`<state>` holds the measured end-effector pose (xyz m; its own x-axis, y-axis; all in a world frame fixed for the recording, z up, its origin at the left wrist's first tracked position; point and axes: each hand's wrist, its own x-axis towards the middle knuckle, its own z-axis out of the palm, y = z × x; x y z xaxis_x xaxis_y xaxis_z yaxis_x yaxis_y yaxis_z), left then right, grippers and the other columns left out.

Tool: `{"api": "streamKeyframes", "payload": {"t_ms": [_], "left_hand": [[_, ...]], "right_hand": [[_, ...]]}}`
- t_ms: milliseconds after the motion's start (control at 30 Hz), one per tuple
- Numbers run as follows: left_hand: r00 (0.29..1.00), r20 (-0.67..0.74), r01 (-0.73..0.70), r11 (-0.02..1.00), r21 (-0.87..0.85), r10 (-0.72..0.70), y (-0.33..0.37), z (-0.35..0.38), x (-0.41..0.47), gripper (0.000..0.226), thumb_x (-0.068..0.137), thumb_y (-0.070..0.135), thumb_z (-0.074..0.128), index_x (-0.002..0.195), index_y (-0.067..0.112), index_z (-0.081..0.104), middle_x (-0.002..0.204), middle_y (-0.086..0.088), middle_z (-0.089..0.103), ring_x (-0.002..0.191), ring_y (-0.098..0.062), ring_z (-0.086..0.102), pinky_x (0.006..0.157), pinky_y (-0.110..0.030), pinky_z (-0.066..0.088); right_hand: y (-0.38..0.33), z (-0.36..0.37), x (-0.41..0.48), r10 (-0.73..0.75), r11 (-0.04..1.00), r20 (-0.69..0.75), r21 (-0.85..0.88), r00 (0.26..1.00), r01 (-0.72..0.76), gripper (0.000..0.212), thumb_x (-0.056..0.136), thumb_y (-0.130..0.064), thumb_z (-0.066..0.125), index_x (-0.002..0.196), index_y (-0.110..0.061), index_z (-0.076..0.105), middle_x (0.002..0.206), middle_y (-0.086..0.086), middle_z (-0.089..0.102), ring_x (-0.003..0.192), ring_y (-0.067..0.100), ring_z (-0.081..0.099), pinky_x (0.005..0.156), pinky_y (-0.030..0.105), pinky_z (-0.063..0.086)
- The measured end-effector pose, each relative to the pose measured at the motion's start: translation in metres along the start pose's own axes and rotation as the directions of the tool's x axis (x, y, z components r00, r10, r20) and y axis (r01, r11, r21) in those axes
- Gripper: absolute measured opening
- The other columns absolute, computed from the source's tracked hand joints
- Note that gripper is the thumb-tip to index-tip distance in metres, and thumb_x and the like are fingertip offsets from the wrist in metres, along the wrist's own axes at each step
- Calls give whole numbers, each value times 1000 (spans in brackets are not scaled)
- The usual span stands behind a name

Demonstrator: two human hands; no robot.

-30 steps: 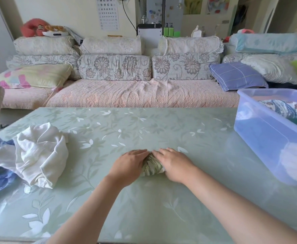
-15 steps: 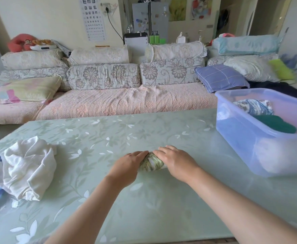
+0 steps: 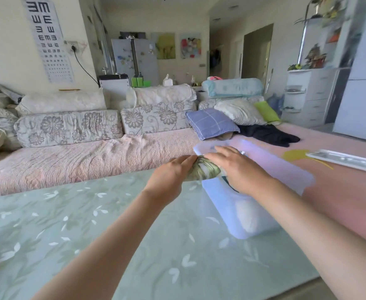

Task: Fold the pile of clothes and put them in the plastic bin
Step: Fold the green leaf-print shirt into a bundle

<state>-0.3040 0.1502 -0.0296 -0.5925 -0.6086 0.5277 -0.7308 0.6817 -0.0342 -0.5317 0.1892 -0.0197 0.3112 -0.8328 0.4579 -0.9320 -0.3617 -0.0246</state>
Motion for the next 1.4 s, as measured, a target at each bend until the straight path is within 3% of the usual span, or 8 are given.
{"api": "streamKeyframes", "payload": {"t_ms": [500, 700, 800, 933, 1067, 1167, 1267, 1400], "left_hand": [[868, 496, -86, 992, 93, 29, 83, 105, 156, 99, 84, -8, 58, 157, 24, 0, 142, -8, 44, 128, -30, 48, 97, -46, 48], [729, 682, -79, 984, 163, -55, 101, 137, 158, 105, 86, -4, 61, 154, 15, -17, 136, -16, 47, 112, -32, 58, 82, -37, 50], [642, 764, -25, 993, 111, -69, 105, 135, 155, 111, 85, 14, 66, 153, 17, -22, 148, -16, 31, 125, -34, 48, 82, -38, 45], [557, 827, 153, 988, -9, -78, 103, 126, 161, 96, 84, 47, 56, 155, 31, -7, 150, -10, 30, 126, -34, 48, 94, -44, 46], [591, 805, 272, 953, -136, -54, 108, 122, 168, 56, 94, 18, 37, 147, 19, 20, 132, -16, 47, 111, -32, 57, 77, -42, 46], [606, 794, 290, 941, -175, -39, 110, 121, 166, 54, 91, 10, 37, 143, 21, 26, 97, -6, 53, 68, -17, 51, 52, -32, 38], [587, 809, 326, 924, -201, -31, 108, 119, 165, 56, 90, 16, 43, 142, 28, 27, 73, 1, 46, 54, -13, 40, 46, -27, 28], [554, 832, 302, 929, -214, 11, 110, 116, 163, 58, 88, 29, 50, 142, 33, 31, 91, 3, 55, 71, -14, 52, 57, -28, 39]], "right_hand": [[177, 7, -15, 126, 985, 320, -151, 939, -80, 84, 86, 20, 33, 159, -16, 16, 165, 4, 19, 153, 21, 13, 121, 31, 20], [190, 37, -10, 217, 973, 569, -195, 793, -126, 105, 83, 23, 46, 159, -35, 3, 168, 3, -6, 154, 26, 1, 120, 44, 25], [188, 38, -10, 257, 966, 672, -197, 695, -166, 102, 89, -12, 64, 158, -38, -6, 166, 2, -13, 154, 25, -5, 122, 44, 20], [185, 38, -9, 279, 960, 673, -175, 686, -219, 101, 79, -42, 64, 157, -43, -1, 167, -1, -2, 153, 22, 1, 123, 44, 14], [182, 41, -7, 269, 957, 669, -264, 693, -117, 106, 79, -53, 72, 157, -42, 1, 163, 4, 17, 147, 28, 23, 120, 44, 20], [178, 36, -6, 245, 956, 632, -284, 735, -75, 97, 78, -44, 76, 154, -41, 17, 144, 5, 41, 132, 30, 43, 108, 42, 37], [178, 22, -8, 211, 961, 605, -272, 768, -49, 83, 80, -29, 74, 150, -38, 29, 133, 5, 47, 126, 28, 45, 100, 38, 38], [180, 8, -11, 294, 954, 776, -207, 559, -215, 94, 79, -34, 78, 155, -41, 23, 147, -4, 44, 136, 22, 42, 104, 33, 40]]}}
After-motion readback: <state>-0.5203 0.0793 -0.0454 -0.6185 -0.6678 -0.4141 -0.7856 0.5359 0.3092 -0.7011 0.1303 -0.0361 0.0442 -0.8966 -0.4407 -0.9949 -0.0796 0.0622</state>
